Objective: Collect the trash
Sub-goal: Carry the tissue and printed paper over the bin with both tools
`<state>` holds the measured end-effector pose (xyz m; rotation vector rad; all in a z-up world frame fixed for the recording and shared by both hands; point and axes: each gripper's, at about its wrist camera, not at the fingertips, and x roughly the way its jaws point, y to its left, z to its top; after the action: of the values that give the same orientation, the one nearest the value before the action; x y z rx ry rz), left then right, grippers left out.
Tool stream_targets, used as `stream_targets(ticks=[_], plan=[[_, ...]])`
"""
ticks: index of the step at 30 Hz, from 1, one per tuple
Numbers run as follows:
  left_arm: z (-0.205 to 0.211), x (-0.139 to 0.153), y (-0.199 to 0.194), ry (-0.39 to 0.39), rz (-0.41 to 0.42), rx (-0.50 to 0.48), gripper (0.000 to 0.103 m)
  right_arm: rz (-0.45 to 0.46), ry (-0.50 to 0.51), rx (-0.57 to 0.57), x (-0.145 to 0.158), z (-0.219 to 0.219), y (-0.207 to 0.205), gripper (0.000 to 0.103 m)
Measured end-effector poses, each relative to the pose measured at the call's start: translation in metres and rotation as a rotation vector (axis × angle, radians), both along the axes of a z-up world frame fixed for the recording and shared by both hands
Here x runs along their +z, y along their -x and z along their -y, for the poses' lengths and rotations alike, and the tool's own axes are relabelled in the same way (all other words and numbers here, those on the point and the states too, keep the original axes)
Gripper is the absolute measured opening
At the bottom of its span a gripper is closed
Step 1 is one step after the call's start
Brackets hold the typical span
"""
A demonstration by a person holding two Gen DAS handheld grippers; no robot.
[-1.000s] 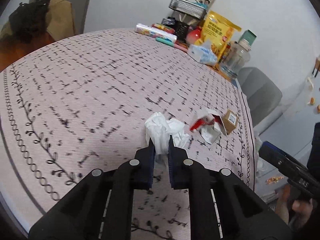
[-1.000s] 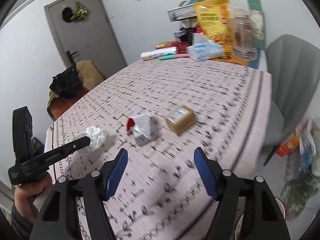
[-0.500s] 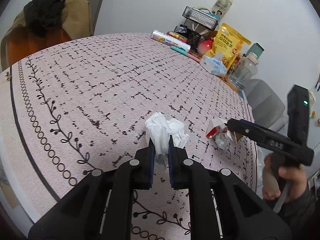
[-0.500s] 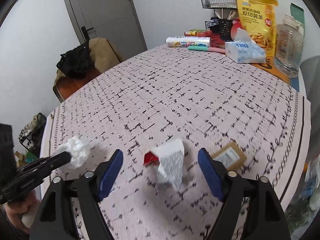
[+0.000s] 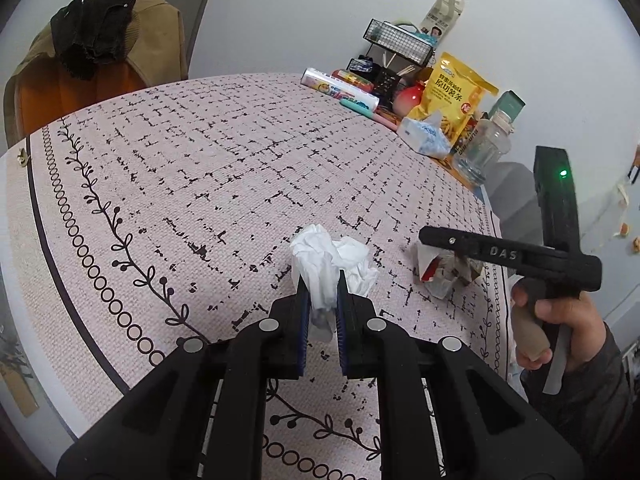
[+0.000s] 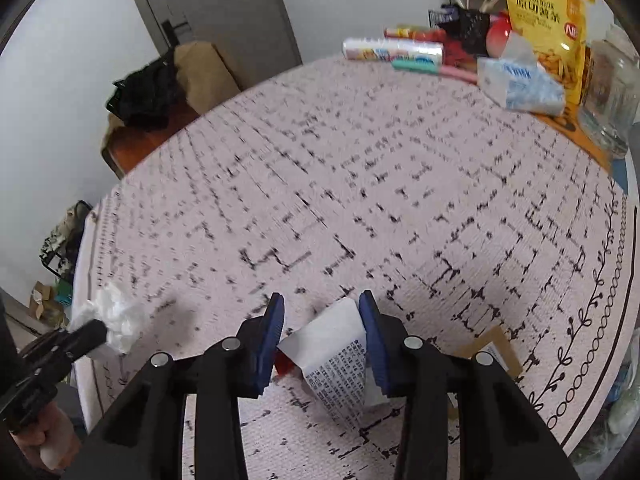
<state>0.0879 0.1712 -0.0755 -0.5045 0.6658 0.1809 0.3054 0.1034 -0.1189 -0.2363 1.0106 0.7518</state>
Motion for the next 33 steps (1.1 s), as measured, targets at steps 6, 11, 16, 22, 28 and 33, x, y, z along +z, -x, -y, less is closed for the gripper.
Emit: stream_targets(ticks=[6,11,16,22,28,33], plan=[[0.011,0.009,-0.003,-0.017,0.011,-0.016,0.012,0.011,-0.074,-0.016,0.026,0.017,0.008,0.039],[0.026,0.017,-0.009,-0.033,0.022,-0.043,0.012,0.043,-0.123,-0.039,0.046,0.039,0.022,0.038],[0.049,0.022,-0.018,-0.046,0.027,-0.087,0.012,0.076,-0.164,-0.076,0.058,0.07,0.041,0.038],[0.082,0.026,-0.034,-0.06,0.026,-0.155,0.012,0.145,-0.202,-0.194,0.068,0.128,0.064,0.038],[0.123,0.032,-0.051,-0.074,0.032,-0.241,0.012,0.185,-0.227,-0.334,0.073,0.199,0.079,0.038],[0.163,0.031,-0.065,-0.084,0.027,-0.313,0.012,0.183,-0.22,-0.442,0.065,0.258,0.086,0.038]])
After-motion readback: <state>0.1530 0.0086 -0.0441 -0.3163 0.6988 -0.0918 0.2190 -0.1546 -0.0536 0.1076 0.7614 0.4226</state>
